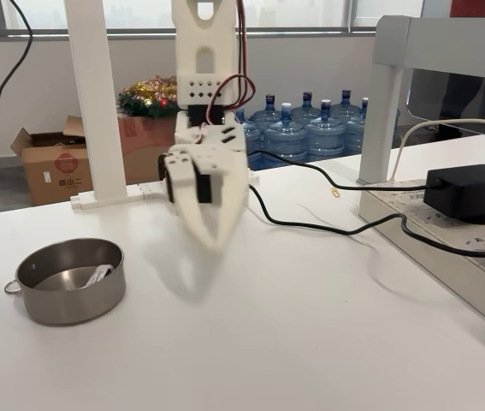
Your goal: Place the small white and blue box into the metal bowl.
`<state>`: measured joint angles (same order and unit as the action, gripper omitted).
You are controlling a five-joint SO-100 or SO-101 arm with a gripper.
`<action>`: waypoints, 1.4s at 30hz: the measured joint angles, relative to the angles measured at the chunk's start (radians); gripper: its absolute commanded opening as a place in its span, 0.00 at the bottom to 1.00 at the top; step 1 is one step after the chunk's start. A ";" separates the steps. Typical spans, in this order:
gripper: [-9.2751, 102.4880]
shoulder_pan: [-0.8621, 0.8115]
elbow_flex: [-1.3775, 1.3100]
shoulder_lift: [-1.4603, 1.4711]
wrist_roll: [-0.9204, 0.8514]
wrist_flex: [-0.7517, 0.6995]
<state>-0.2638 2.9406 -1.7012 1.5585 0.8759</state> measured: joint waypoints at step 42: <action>0.05 0.457 0.224 -1.779 -1.589 -1.916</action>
<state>0.1933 3.1646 -3.4806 -0.0307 -1.0400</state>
